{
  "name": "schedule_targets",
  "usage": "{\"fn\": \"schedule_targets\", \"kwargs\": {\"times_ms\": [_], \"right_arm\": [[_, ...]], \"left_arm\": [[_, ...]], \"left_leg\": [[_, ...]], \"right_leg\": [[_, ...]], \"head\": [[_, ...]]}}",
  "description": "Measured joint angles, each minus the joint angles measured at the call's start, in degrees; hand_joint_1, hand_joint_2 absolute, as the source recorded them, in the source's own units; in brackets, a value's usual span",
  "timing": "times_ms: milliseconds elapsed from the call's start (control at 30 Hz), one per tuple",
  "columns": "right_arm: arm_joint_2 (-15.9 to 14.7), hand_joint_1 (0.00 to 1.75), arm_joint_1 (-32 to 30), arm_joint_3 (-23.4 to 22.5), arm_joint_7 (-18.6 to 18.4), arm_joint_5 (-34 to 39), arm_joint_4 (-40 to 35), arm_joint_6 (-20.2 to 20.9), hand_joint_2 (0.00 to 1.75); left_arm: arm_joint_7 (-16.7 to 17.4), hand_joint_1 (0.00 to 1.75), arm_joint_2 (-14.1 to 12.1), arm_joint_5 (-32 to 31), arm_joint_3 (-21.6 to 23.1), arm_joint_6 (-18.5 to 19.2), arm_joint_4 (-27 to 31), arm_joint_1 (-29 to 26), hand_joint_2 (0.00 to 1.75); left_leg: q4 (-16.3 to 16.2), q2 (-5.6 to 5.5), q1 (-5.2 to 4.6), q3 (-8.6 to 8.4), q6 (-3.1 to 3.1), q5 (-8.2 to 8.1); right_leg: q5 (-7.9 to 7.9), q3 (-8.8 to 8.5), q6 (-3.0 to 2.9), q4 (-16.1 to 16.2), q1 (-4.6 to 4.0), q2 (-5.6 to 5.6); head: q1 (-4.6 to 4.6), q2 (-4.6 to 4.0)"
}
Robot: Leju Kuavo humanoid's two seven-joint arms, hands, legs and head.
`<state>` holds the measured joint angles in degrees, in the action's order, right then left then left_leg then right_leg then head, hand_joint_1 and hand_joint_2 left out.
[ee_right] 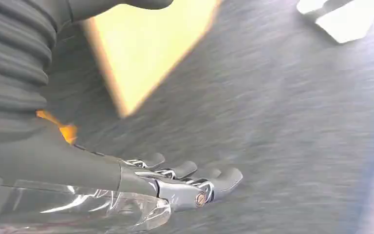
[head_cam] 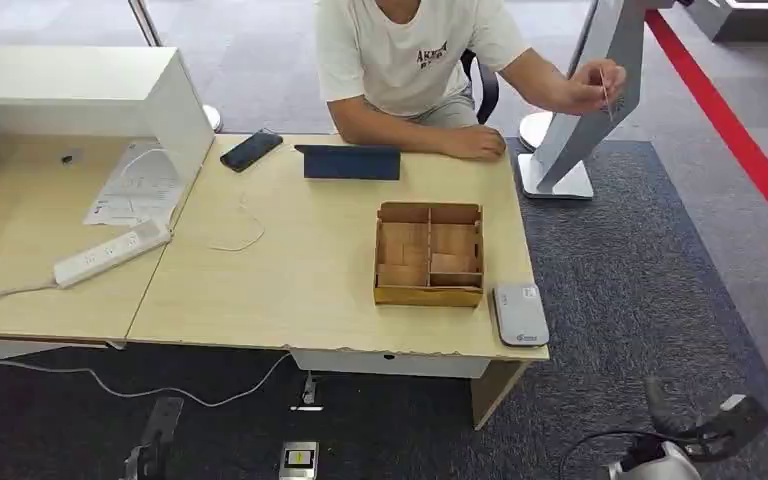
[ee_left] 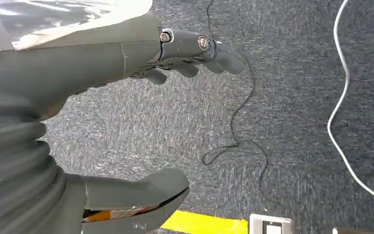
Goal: Pass the card to the sensor for recognition and then transmit it.
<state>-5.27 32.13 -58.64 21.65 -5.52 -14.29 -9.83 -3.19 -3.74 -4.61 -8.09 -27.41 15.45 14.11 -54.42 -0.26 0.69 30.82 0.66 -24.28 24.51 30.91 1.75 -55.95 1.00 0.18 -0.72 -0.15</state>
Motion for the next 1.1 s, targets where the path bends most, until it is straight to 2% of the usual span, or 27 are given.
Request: {"fn": "schedule_targets", "kwargs": {"times_ms": [100,167,300,433,533,733,967,1033,1067,1100], "right_arm": [[0.0,0.0,1.9,2.8,1.1,8.7,-3.2,-2.3,1.75],[0.0,0.0,2.1,5.9,1.1,16.3,-6.3,-5.6,1.75],[-1.0,0.0,0.6,15.0,-1.1,29.2,-16.9,-15.4,1.75],[-2.1,0.0,-1.4,24.5,-2.5,33.1,-29.0,-23.9,1.75],[-2.5,0.0,-3.3,30.6,-3.1,32.0,-38.1,-27.2,1.75],[-2.5,0.0,-4.8,40.9,-3.6,26.1,-52.3,-26.2,1.75],[-2.5,0.0,-4.8,41.2,-3.6,25.9,-52.5,-26.1,1.75],[-2.4,0.0,-5.1,44.0,-3.1,23.0,-55.3,-24.9,1.75],[-2.4,0.0,-5.4,47.6,-2.5,19.0,-58.1,-23.7,1.75],[-2.3,0.0,-5.3,57.9,-6.7,-0.8,-61.9,-17.2,1.75]], "left_arm": [[0.0,0.0,-0.1,0.2,0.0,0.0,0.0,0.0,1.75],[0.2,0.0,-0.1,0.1,0.1,0.1,0.0,0.0,1.75],[0.5,0.0,-0.3,0.1,0.4,0.2,0.0,0.0,1.75],[0.7,0.0,-0.5,0.2,1.1,0.8,0.0,0.1,1.75],[1.0,0.0,-0.7,0.2,1.4,0.9,0.0,0.1,1.75],[1.4,0.0,-0.8,0.3,1.5,1.0,0.0,0.1,1.75],[1.4,0.0,-0.9,0.3,1.5,1.0,0.0,0.1,1.75],[1.4,0.0,-0.9,0.2,1.6,1.2,0.0,0.1,1.75],[1.4,0.0,-0.9,0.1,1.7,1.3,0.0,0.1,1.75],[2.5,0.0,-0.8,-0.7,2.7,1.7,0.0,0.2,1.75]], "left_leg": [[0.0,-0.05,0.0,-0.02,0.0,0.0],[-0.1,-0.11,-0.01,0.0,0.0,0.0],[-0.1,-0.07,-0.08,0.02,-0.04,-0.03],[-0.1,-0.01,-0.08,0.0,-0.06,-0.04],[-0.1,-0.05,-0.08,0.04,-0.06,-0.03],[-0.1,-0.05,-0.06,0.03,-0.06,-0.01],[-0.1,-0.05,-0.06,0.03,-0.06,0.0],[-0.1,-0.06,-0.06,0.04,-0.06,0.0],[-0.1,-0.06,-0.06,0.06,-0.06,0.0],[-0.1,-0.11,-0.06,0.1,-0.06,0.0]], "right_leg": [[0.0,-0.02,0.0,0.0,0.01,-0.03],[0.01,-0.01,0.01,0.0,0.02,-0.11],[0.01,0.01,0.01,0.0,0.08,-0.1],[0.0,0.02,0.02,0.0,0.08,-0.06],[-0.02,0.02,0.04,0.0,0.08,-0.06],[-0.02,0.0,0.04,0.0,0.06,-0.06],[-0.02,0.0,0.04,0.0,0.06,-0.06],[-0.01,0.0,0.04,0.0,0.06,-0.07],[-0.01,0.0,0.04,0.0,0.05,-0.07],[-0.01,0.02,0.04,0.0,0.04,-0.08]], "head": [[-0.02,0.0],[-0.02,0.0],[-0.04,0.0],[-0.02,0.0],[-0.04,0.0],[-0.04,0.0],[-0.04,0.0],[-0.04,0.0],[-0.04,0.0],[-0.04,0.0]]}}
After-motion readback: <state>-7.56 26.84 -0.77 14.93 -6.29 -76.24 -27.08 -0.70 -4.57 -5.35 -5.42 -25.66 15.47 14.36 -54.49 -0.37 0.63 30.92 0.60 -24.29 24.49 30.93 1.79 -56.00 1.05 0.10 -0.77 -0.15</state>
